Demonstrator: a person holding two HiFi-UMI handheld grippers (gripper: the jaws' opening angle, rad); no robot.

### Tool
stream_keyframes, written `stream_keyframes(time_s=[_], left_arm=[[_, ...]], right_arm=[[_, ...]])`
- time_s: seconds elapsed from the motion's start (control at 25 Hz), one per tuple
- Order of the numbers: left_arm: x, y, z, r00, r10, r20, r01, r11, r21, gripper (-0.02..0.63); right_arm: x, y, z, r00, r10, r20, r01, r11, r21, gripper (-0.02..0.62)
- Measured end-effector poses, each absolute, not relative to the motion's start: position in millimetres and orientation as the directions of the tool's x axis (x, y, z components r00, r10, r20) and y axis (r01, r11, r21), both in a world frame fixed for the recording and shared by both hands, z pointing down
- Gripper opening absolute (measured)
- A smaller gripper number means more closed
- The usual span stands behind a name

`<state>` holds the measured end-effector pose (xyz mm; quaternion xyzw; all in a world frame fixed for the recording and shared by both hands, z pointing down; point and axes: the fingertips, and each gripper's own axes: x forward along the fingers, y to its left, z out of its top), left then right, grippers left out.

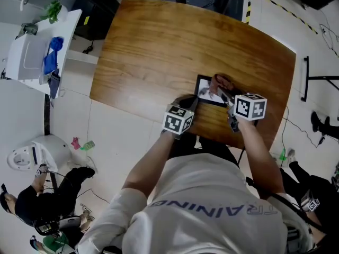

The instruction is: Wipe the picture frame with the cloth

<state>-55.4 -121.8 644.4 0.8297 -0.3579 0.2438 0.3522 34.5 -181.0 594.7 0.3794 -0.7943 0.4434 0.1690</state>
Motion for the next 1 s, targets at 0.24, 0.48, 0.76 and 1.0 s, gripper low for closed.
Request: stream_keyframes(time_s=[0.24,0.48,0.76,1.0], left_arm=[[-56,-122,643,0.628,-0.425,0.652,-0.765,-0.488,0.419,0.005],[-56,-123,644,0.632,-0.428,0.646,-0.764,-0.485,0.426,0.005],[-57,-122,644,0.630,-0.430,0.647,-0.767,-0.479,0.428,0.005],[-58,-124,644,0.621,-0.434,0.652,-0.774,-0.472,0.423,0.005]], right_arm=[[-16,-178,600,-0.691,-0.408,0.597,-0.723,0.365,-0.586,0.132],[-40,-174,618,-0.672,-0.350,0.653,-0.736,0.417,-0.533,0.132],[-41,-171,624,-0.649,-0.339,0.681,-0.751,0.427,-0.504,0.130],[-24,-165,625,-0.624,-0.345,0.702,-0.769,0.432,-0.471,0.131]])
